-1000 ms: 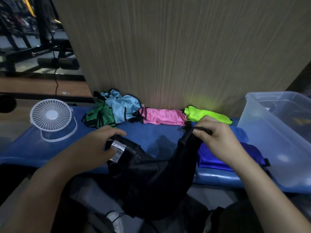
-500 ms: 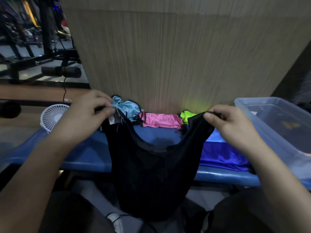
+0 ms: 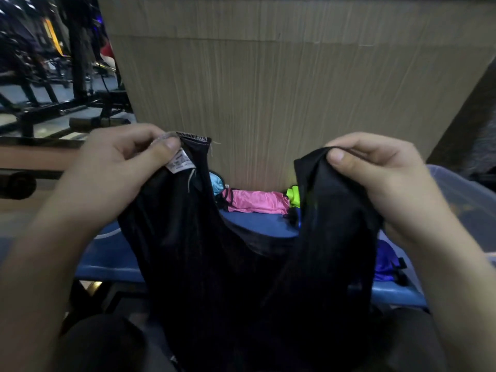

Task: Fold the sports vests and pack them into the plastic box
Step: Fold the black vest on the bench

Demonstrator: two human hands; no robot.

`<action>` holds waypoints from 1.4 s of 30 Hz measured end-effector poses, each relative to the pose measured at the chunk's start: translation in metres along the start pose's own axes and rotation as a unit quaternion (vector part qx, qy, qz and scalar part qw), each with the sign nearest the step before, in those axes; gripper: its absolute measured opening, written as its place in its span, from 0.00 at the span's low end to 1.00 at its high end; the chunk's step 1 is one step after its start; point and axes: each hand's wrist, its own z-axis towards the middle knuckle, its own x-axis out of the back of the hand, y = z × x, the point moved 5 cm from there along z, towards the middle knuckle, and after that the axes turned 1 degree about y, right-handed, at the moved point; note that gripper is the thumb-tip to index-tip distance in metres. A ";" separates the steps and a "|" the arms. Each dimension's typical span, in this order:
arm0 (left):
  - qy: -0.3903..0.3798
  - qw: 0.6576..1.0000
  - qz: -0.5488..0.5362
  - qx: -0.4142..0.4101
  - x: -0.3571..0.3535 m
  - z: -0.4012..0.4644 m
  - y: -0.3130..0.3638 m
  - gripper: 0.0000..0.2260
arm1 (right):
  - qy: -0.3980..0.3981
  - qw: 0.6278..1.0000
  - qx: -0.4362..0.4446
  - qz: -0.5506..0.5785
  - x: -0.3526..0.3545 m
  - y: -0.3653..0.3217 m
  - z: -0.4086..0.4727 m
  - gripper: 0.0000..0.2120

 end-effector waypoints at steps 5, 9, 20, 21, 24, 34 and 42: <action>0.014 0.991 0.129 0.021 -0.006 0.015 -0.038 0.08 | 0.076 0.954 0.022 -0.290 0.009 0.051 0.029 0.12; 0.017 0.984 0.169 0.055 -0.009 0.018 -0.069 0.12 | 0.098 0.930 0.046 -0.350 0.007 0.060 0.024 0.05; -0.005 0.990 0.118 0.078 -0.054 0.005 -0.061 0.05 | 0.089 0.905 0.022 -0.414 -0.015 0.061 0.006 0.05; -0.010 0.990 0.114 0.081 -0.058 0.003 -0.061 0.04 | 0.087 0.903 0.021 -0.421 -0.018 0.062 0.004 0.04; -0.038 0.990 0.096 0.092 -0.071 -0.006 -0.060 0.04 | 0.085 0.888 0.004 -0.452 -0.027 0.065 -0.004 0.05; -0.053 0.987 0.025 0.150 -0.116 -0.037 -0.080 0.09 | 0.060 0.929 -0.126 -0.342 -0.047 0.111 -0.018 0.04; -0.059 0.980 -0.032 0.186 -0.144 -0.050 -0.092 0.09 | 0.080 0.943 -0.148 -0.288 -0.064 0.126 -0.025 0.03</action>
